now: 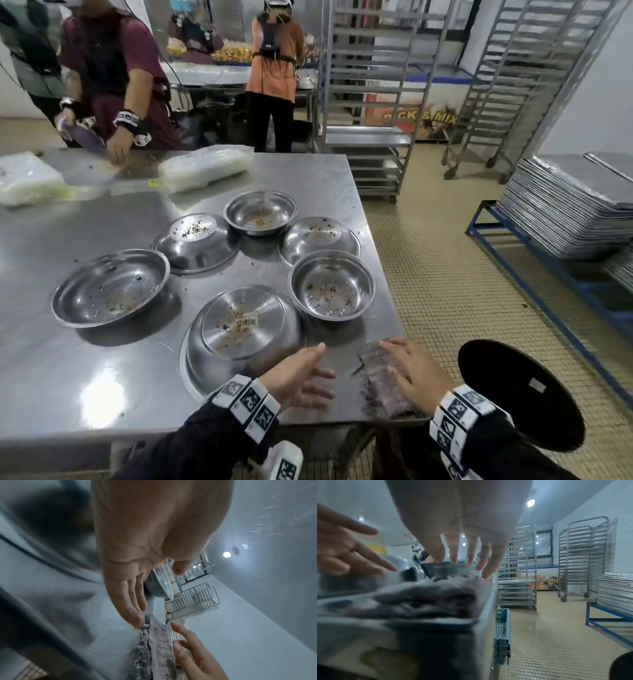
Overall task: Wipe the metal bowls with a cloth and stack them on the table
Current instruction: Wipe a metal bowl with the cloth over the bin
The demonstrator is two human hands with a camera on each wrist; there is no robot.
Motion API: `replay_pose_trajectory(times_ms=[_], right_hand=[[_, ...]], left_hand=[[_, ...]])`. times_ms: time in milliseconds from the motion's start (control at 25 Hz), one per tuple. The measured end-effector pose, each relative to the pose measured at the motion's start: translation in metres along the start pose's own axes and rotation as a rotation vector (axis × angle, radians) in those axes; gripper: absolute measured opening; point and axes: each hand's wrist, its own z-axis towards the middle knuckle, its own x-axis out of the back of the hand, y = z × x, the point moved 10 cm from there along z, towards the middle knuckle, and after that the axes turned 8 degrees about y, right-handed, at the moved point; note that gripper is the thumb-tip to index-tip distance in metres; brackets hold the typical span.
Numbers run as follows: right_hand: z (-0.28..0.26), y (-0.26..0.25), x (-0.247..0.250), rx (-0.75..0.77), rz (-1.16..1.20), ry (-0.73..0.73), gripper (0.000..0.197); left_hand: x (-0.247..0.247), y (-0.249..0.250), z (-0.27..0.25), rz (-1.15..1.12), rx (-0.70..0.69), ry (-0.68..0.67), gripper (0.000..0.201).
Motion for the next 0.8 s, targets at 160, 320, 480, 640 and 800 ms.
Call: replay_pose_trajectory(times_ms=[160,320,480,640,800], right_hand=[[0.015,0.021,-0.019,0.132,-0.222,-0.24,0.073],[0.011,0.032,-0.034,0.205,-0.363,-0.312,0.097],[0.027,0.028,-0.025,0.166,-0.34,-0.207,0.074],[0.019,0.032,-0.001,0.14,-0.154,0.112,0.027],[-0.017,0.058,0.037,-0.152,0.039,0.331,0.025]], left_hand=[[-0.025,0.032,0.029,-0.159,0.009,0.115,0.055],[-0.032,0.042,0.052,-0.194,0.018,0.216,0.058],[-0.032,0.058,0.065,-0.278,0.014,0.257,0.039],[-0.022,0.065,0.067,-0.295,-0.014,0.303,0.028],[-0.019,0.047,0.061,-0.292,-0.008,0.276,0.031]])
